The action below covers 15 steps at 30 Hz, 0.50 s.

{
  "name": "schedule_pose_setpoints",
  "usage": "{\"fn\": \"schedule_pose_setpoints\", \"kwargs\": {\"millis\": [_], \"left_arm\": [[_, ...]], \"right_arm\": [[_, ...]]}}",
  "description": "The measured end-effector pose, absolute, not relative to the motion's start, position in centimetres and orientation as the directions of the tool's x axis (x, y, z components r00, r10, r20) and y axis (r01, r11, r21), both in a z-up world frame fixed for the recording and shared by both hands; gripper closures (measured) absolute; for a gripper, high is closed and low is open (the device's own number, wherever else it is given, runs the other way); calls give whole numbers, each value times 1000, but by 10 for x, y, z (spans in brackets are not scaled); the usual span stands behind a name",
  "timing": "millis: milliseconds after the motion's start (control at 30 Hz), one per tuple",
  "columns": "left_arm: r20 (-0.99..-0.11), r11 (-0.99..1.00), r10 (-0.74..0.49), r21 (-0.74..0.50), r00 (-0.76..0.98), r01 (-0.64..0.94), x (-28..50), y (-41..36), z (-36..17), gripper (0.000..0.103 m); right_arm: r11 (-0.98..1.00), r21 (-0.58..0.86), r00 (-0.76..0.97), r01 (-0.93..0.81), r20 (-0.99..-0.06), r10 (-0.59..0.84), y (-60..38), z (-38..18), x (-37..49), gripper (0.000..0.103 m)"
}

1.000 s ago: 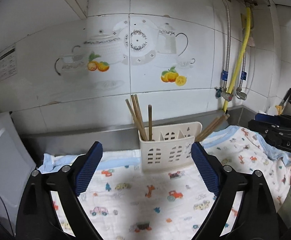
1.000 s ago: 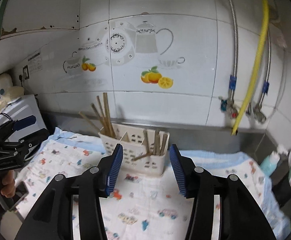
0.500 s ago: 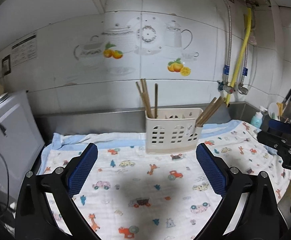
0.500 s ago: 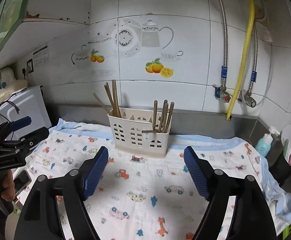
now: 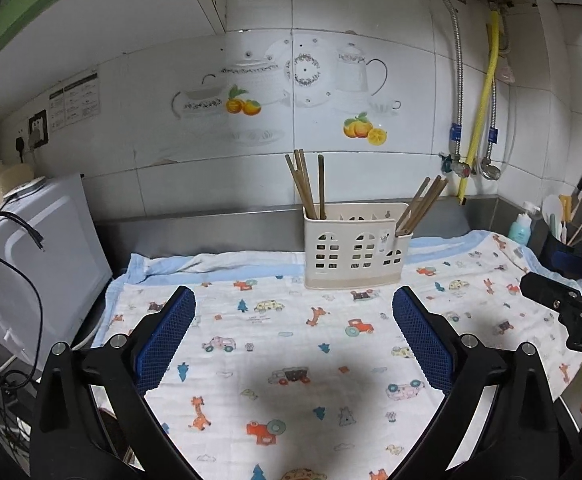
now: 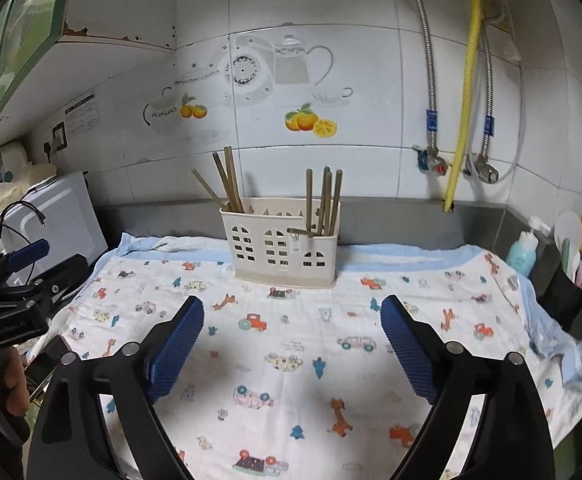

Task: Organize utensils

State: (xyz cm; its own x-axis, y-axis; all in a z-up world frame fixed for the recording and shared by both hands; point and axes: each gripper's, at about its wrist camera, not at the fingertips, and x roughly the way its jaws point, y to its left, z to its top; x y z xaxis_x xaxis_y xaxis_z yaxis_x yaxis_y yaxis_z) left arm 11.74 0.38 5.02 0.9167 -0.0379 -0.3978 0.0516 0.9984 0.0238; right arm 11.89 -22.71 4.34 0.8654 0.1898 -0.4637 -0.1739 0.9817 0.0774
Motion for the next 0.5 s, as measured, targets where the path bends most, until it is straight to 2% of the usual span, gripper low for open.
{"fn": "schedule_pose_setpoints", "kwargs": {"millis": [500], "left_arm": [[-405,999,-42,14,913,53,87,5,42,5]], "right_arm": [[989,37,881,-143,-450,144,-220,38,83,12]]}}
